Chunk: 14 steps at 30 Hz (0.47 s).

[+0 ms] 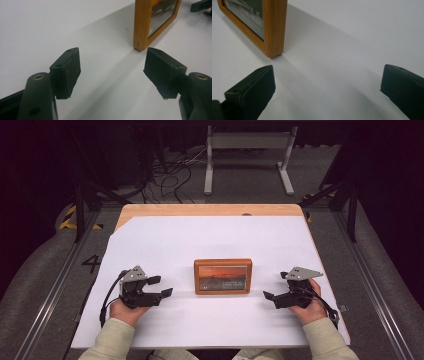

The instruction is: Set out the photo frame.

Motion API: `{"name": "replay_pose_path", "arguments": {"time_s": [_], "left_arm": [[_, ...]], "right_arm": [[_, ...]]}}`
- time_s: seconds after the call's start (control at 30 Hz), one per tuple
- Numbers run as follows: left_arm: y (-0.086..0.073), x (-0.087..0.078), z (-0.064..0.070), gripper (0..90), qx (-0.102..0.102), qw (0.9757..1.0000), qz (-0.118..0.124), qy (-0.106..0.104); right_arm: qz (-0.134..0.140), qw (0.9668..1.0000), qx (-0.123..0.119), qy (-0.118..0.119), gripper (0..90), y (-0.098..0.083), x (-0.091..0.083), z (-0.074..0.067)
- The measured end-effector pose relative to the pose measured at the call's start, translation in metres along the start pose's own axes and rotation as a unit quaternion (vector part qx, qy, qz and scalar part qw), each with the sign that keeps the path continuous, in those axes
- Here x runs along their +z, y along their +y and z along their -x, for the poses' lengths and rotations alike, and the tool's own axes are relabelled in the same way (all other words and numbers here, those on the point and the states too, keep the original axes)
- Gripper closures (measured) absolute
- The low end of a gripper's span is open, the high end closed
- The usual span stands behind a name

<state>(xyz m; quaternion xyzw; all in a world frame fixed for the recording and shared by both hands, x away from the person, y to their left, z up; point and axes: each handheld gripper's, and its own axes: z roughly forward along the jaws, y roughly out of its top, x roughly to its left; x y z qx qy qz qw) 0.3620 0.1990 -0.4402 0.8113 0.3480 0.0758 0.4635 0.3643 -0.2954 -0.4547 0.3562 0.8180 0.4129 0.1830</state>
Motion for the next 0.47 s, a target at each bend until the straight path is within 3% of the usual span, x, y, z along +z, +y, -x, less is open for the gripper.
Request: {"name": "replay_pose_path", "arguments": {"time_s": [0.47], "left_arm": [[-0.0006,0.0047,0.0004,28.6,0.005,1.0000,-0.007,0.004]], "right_arm": [[0.001,1.0000,0.000,-0.007,0.0,-0.0001,-0.0016,0.0010]]}}
